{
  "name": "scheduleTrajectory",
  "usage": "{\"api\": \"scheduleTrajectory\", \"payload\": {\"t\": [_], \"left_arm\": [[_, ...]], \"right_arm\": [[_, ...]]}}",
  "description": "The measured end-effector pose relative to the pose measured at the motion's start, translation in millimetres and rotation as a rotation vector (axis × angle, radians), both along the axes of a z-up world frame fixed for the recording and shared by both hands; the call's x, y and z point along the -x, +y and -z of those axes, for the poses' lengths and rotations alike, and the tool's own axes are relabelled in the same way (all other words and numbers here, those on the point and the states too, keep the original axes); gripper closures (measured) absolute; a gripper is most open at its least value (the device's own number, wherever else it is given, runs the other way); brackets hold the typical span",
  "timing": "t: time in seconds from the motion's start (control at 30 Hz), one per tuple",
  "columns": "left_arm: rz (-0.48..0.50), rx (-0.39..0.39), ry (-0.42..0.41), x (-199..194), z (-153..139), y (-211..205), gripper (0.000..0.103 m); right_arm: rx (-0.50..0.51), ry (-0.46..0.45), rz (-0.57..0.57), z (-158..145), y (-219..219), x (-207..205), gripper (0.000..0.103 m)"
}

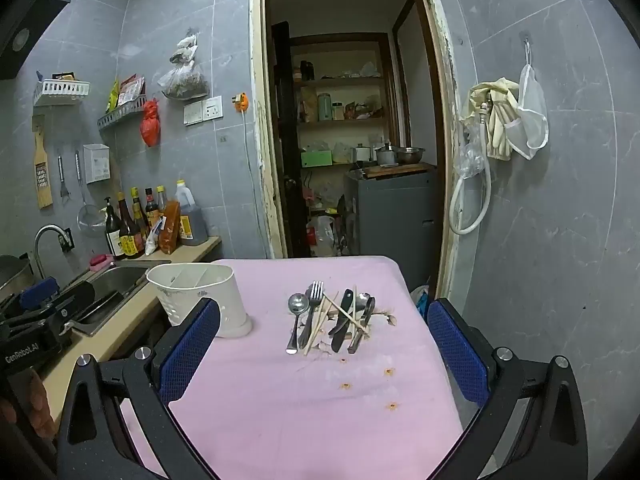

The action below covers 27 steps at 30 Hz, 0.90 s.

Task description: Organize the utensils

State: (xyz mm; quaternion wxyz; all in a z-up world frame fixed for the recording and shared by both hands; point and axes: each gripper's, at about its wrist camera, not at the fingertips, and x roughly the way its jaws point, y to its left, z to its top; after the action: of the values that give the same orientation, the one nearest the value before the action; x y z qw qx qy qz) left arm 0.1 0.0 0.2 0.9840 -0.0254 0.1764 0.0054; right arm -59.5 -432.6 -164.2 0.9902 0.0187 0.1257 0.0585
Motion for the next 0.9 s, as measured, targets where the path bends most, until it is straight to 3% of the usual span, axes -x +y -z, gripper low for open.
{"api": "scheduleTrajectory", "payload": {"t": [0.9], "left_arm": [[-0.008,0.006,-0.007,5.6,-1.6,3.7,0.000]], "right_arm": [[0.004,-0.006,-0.024,2.4,4.6,-3.2,0.001]]}}
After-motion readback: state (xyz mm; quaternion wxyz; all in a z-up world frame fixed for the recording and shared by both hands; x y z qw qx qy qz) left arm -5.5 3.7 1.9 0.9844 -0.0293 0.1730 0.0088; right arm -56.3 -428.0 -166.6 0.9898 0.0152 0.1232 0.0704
